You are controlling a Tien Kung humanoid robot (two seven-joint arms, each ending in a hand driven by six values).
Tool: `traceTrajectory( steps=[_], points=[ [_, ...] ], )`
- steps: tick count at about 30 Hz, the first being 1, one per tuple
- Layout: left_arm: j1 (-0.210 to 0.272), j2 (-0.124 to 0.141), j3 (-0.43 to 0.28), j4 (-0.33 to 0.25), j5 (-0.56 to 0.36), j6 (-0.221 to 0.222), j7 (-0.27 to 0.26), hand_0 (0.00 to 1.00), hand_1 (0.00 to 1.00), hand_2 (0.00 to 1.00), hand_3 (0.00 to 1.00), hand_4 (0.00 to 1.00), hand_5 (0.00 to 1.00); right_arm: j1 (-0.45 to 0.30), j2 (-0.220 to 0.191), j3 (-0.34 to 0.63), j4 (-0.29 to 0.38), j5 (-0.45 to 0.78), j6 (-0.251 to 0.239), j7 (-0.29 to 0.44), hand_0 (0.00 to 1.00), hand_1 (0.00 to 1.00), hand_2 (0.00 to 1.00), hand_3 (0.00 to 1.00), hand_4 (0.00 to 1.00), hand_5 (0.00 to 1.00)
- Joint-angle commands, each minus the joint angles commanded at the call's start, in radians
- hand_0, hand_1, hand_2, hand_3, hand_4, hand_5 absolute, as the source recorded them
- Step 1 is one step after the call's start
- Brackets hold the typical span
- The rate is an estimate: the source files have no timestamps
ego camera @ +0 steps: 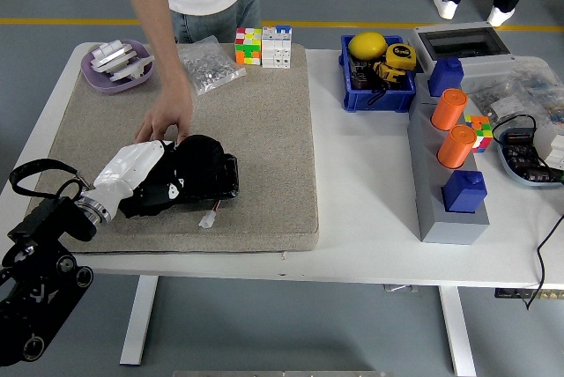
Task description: Pick the rag up,wipe the panel,place it on the desk
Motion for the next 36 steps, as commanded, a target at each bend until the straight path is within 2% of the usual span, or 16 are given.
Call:
traceTrajectory(
  steps=[10, 13, 36],
  points=[
    [0.029, 0.014, -0.097, 0.022, 0.004, 0.012, -0.031, 0.301, 0.294, 0.502, 0.448, 0.193, 0.002, -0.002, 0.0, -0.018, 0.0, 0.016, 0.0, -0.002, 0.761, 0.662, 0.671, 0.614, 0.998, 0.463],
    [0.046, 0.028, -0.112, 0.026, -0.007, 0.017, -0.057, 0.299, 0.295, 0.499, 0.447, 0.19, 0.002, -0.001, -0.001, -0.02, 0.0, 0.021, 0.001, -0.002, 0.761, 0.662, 0.671, 0.614, 0.998, 0.465],
    [0.099, 0.048, -0.259, 0.039, 0.014, 0.032, -0.067, 0.3, 0.305, 0.501, 0.451, 0.21, 0.002, -0.003, 0.002, -0.017, 0.0, 0.02, 0.005, -0.003, 0.761, 0.663, 0.671, 0.616, 0.998, 0.466]
  ],
)
